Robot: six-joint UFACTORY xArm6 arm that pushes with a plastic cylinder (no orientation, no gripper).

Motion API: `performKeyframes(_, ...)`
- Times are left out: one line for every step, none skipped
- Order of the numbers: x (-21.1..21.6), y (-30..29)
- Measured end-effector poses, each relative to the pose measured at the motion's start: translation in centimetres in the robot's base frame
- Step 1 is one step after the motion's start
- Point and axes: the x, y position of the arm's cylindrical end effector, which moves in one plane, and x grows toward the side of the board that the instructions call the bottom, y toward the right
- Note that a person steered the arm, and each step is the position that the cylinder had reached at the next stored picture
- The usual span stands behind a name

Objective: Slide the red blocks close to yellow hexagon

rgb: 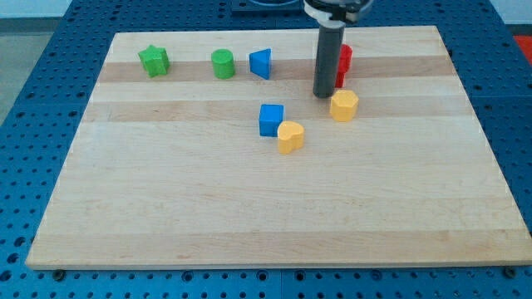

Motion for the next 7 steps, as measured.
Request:
performKeyframes(-3.3,-1.9)
performKeyframes(-5.9,-4.1)
performKeyframes(-11.8,-5.8)
performKeyframes(-14.7,-4.6)
performKeyframes(-14.6,-0.1)
performKeyframes(-13.3,1.3)
performKeyframes(-12.0,5.5)
